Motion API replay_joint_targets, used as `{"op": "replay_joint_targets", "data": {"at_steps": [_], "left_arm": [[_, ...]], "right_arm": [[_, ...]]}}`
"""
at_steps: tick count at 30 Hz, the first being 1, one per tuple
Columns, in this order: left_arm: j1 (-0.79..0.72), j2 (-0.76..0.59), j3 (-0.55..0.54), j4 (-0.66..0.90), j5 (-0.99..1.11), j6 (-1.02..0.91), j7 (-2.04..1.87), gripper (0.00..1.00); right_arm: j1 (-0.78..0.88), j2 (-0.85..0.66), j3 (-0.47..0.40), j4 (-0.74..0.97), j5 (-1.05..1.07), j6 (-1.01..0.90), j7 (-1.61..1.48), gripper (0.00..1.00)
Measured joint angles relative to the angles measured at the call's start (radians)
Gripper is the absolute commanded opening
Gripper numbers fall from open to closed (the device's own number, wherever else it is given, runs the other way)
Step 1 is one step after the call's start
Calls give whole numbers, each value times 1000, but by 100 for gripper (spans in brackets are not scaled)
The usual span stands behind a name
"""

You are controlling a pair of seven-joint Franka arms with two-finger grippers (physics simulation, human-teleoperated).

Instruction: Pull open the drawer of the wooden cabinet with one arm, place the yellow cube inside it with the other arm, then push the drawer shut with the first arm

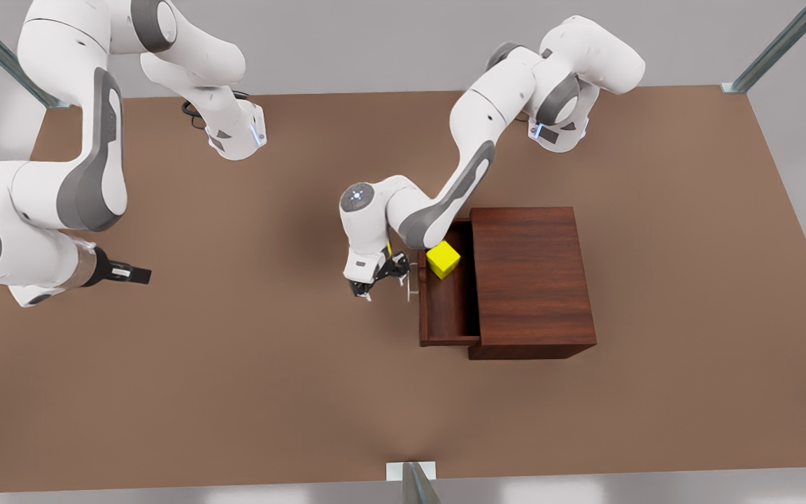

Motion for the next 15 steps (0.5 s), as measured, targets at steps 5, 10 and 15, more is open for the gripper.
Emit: {"op": "replay_joint_targets", "data": {"at_steps": [5, 10, 15], "left_arm": [[29, -17, -1, -10, -13, -41, 0, 100], [66, -31, 0, -13, -29, -94, 18, 100], [99, -34, 0, -19, -35, -126, 41, 100]], "right_arm": [[1, 1, 6, 0, 2, -1, -48, 100], [1, 2, 7, 0, 3, -2, -84, 100], [4, 6, 8, 0, 3, -2, -111, 100]]}}
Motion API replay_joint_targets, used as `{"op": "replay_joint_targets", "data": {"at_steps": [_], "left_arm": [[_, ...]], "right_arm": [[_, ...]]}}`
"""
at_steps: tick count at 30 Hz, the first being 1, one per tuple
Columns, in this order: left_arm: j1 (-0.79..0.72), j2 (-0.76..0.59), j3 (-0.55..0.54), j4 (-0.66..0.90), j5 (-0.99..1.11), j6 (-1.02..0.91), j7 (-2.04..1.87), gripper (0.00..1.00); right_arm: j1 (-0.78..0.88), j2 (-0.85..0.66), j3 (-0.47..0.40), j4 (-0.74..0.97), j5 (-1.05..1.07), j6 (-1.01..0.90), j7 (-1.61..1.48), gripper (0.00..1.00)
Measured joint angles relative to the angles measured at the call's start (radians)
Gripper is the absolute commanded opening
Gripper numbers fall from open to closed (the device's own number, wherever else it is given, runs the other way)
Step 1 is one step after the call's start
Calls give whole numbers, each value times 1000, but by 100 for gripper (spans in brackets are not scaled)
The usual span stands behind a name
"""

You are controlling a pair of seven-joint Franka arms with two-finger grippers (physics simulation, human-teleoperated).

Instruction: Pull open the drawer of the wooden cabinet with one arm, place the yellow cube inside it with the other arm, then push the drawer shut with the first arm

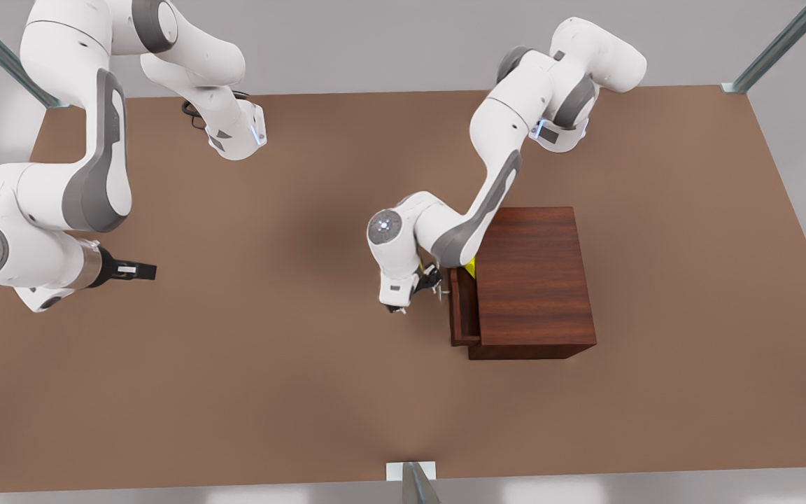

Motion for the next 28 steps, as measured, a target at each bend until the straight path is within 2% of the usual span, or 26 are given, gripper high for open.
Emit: {"op": "replay_joint_targets", "data": {"at_steps": [12, 17, 19, 20, 22, 23, 25, 28], "left_arm": [[79, -50, -1, -16, -53, -76, 85, 100], [105, -360, 7, -4, -178, -243, 123, 100], [250, -500, 7, -18, -234, -348, 201, 100], [374, -554, 8, -68, -276, -384, 258, 100], [518, -767, 17, -411, -329, -357, 375, 100], [556, -820, 19, -495, -336, -334, 431, 100], [594, -830, 21, -514, -342, -301, 534, 100], [568, -805, 21, -466, -347, -287, 669, 100]], "right_arm": [[9, 3, 0, 0, -2, -1, -41, 100], [9, 3, 0, 0, -2, -1, -52, 100], [9, 3, 0, 0, -2, -1, -55, 100], [9, 3, 0, 0, -2, -1, -57, 100], [9, 3, 0, 0, -2, -1, -59, 100], [9, 3, 0, 0, -2, -1, -61, 100], [9, 3, 0, 0, -2, -1, -63, 100], [9, 3, 0, 0, -2, -1, -66, 100]]}}
